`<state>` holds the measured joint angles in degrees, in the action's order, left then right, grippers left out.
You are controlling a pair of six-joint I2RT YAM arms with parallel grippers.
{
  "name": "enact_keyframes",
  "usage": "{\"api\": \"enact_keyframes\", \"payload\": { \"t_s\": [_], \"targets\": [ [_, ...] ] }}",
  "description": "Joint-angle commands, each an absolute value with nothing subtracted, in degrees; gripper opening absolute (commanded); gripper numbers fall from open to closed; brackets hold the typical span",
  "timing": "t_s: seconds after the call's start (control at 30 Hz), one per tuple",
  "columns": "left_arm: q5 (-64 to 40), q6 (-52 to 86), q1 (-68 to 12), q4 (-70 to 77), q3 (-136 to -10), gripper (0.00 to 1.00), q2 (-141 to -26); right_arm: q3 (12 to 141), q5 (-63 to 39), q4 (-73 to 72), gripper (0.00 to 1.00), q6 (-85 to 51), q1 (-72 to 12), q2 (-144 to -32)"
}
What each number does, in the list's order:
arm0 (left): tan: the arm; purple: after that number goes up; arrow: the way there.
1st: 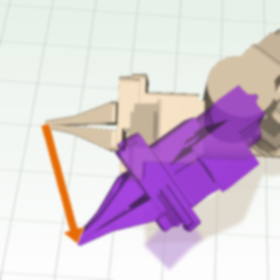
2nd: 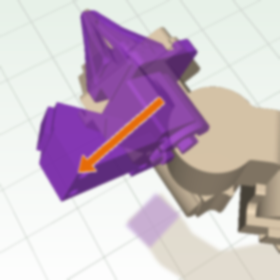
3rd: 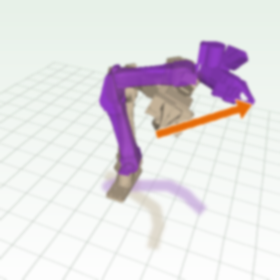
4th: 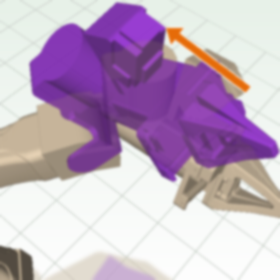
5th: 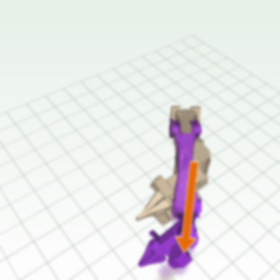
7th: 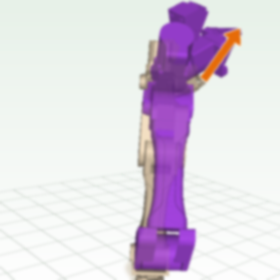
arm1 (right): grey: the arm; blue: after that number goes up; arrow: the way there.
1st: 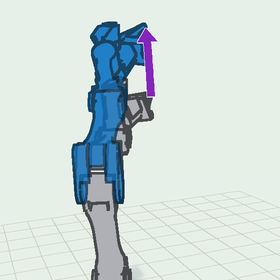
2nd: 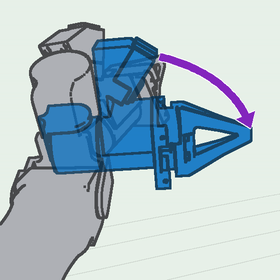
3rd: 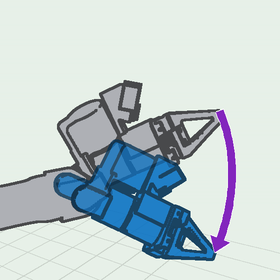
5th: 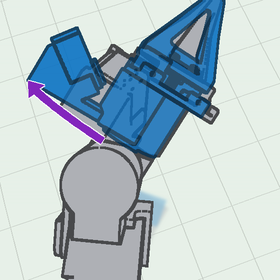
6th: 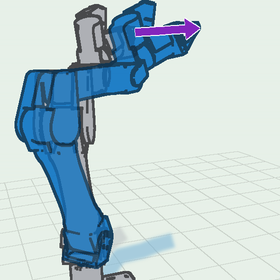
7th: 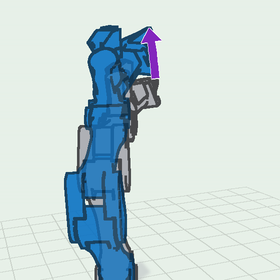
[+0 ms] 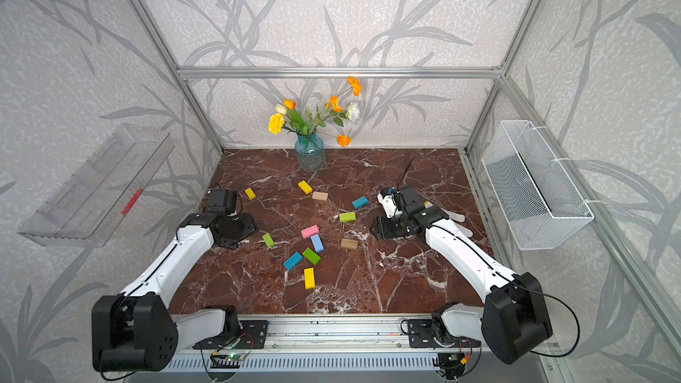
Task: Assemble the letter c with building blocks
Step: Pick up the building block from the center of the board.
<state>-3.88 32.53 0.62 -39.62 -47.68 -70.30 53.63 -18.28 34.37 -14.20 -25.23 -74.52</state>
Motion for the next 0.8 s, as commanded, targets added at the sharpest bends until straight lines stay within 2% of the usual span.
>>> {"api": "enact_keyframes", "payload": {
  "t_s": [0.0, 0.13, 0.77],
  "targets": [
    [-6.66, 33.55, -0.10, -43.07, -49.01, 0.62, -71.54, 56.82, -22.33, 39.30, 0.61, -15.91, -26.79, -76.20],
    [-8.26, 31.88, -1.98, -41.71, -49.18, 0.57, -73.62, 58.68, -22.85, 40.47, 0.61, -15.95, -28.69, -77.93],
    [-3.96, 29.91, -7.25, -45.49, -58.03, 0.56, -89.82, 58.40, -22.68, 39.74, 0.63, -17.06, -30.32, -77.48]
  ]
}}
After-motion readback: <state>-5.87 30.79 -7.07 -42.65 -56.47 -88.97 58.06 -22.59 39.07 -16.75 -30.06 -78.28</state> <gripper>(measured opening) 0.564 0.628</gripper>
